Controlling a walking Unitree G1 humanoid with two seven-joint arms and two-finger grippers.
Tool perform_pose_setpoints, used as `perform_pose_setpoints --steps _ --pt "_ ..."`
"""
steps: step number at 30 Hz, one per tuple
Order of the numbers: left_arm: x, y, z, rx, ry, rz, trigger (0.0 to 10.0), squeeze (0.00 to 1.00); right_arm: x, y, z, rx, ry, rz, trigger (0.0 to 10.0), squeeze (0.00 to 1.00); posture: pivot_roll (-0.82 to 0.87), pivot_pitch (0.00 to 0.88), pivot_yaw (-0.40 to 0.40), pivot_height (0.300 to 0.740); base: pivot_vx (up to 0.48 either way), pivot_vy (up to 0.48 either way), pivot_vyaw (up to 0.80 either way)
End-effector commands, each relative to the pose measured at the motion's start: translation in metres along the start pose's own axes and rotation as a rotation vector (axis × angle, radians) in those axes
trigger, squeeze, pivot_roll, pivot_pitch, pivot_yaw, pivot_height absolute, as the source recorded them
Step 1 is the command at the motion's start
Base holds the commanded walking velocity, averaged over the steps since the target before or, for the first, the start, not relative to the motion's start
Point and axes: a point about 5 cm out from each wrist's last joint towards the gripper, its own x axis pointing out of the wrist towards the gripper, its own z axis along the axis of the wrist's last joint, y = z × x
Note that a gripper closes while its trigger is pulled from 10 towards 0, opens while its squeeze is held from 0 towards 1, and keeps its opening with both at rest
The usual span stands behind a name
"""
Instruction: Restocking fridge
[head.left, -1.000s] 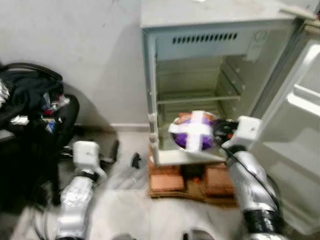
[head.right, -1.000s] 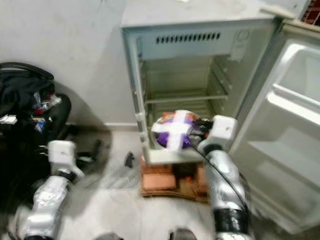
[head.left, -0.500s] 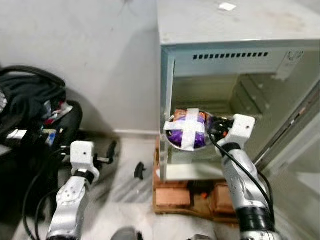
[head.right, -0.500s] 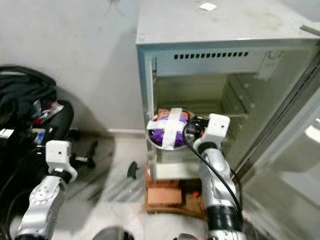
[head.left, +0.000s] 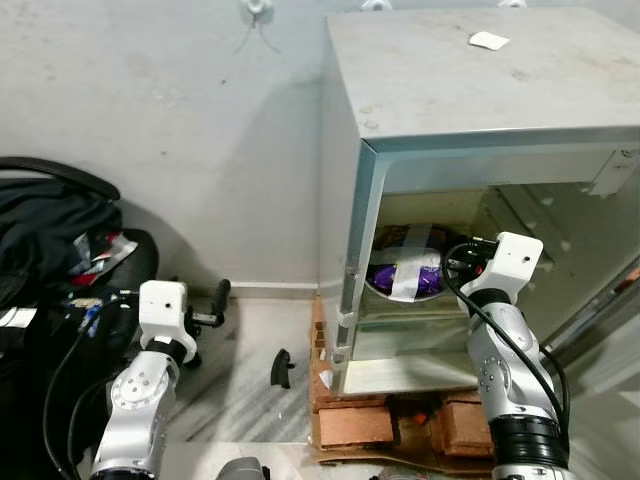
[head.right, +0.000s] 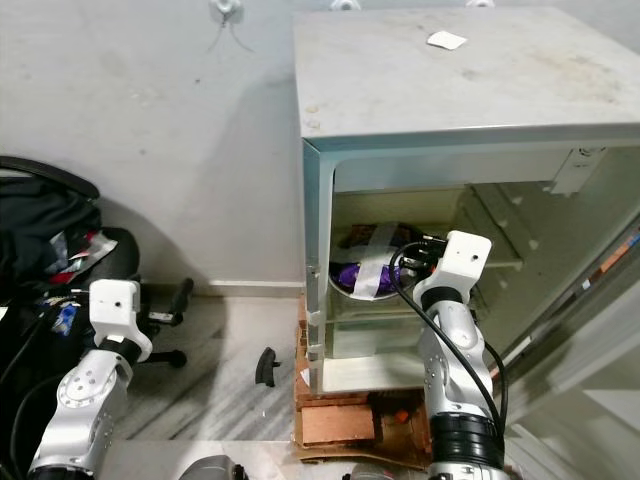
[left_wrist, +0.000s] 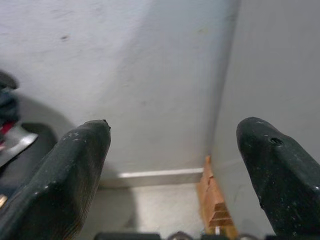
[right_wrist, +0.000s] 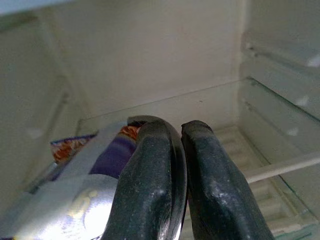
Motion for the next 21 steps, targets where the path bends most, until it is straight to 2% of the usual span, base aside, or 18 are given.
perform_pose_setpoints --steps 1,6,13,18,21 --pt "0.001 -0.008 0.000 -0.003 0.001 -0.021 10.0 0.00 0.003 0.008 0.004 0.008 -0.016 0.037 10.0 0.00 0.03 0.002 0.007 0.740 0.000 0.000 0.00" --pt "-0.001 -0.007 0.000 0.003 0.003 -0.013 10.0 0.00 0.009 0.007 0.005 0.015 -0.018 0.035 10.0 0.00 0.04 0.022 0.001 0.740 0.000 0.000 0.00" --pt "-0.008 0.003 -0.001 0.028 0.017 0.014 10.0 0.00 0.024 0.014 0.006 0.013 -0.013 0.061 10.0 0.00 0.06 0.041 0.000 0.740 0.000 0.000 0.00" --pt "-0.010 0.005 0.002 0.046 0.009 0.015 10.0 0.00 0.040 0.026 0.012 0.003 -0.027 0.074 10.0 0.00 0.09 0.056 -0.007 0.740 0.000 0.000 0.73" --pt "-0.010 0.005 0.002 0.046 0.007 0.015 10.0 0.00 0.043 0.027 0.013 0.007 -0.033 0.068 10.0 0.00 0.09 0.059 -0.008 0.740 0.000 0.000 0.00"
